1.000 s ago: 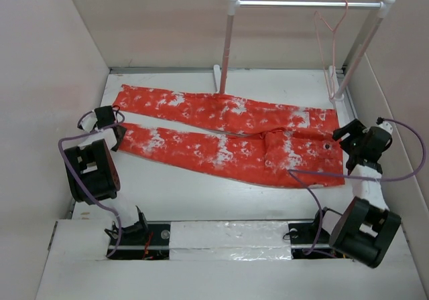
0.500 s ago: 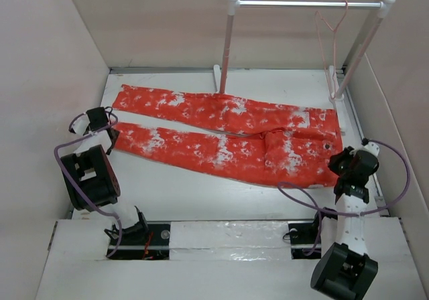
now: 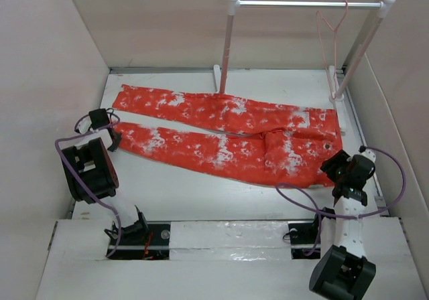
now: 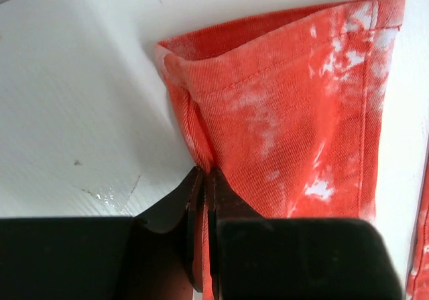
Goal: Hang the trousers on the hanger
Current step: Fold the trousers at the center of the board.
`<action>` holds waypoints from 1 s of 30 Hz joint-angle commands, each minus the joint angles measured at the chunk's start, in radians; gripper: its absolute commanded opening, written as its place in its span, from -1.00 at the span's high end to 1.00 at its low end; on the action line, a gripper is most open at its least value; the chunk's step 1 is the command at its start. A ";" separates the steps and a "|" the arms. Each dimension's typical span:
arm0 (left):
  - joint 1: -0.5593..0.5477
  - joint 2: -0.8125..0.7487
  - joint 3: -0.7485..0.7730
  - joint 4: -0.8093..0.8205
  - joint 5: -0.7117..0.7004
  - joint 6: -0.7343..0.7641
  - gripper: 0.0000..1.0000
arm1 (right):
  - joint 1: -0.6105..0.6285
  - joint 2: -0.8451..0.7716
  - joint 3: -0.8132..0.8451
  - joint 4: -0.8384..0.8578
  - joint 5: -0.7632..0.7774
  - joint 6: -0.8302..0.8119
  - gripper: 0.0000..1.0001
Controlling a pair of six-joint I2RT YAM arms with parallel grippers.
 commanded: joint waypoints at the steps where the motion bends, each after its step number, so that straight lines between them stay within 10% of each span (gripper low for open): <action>1: 0.003 0.001 0.017 -0.002 0.057 0.020 1.00 | -0.012 0.012 0.016 -0.075 0.076 0.051 -0.20; 19: -0.015 -0.111 -0.034 0.042 0.124 0.000 1.00 | -0.039 0.128 0.102 -0.232 0.226 0.187 -0.18; 23: -0.034 -0.136 -0.044 0.052 0.108 -0.008 1.00 | -0.039 -0.037 0.171 -0.335 0.295 0.148 -0.79; 30: -0.043 -0.136 -0.049 0.059 0.120 -0.002 1.00 | -0.048 -0.045 0.133 -0.375 0.297 0.202 -0.89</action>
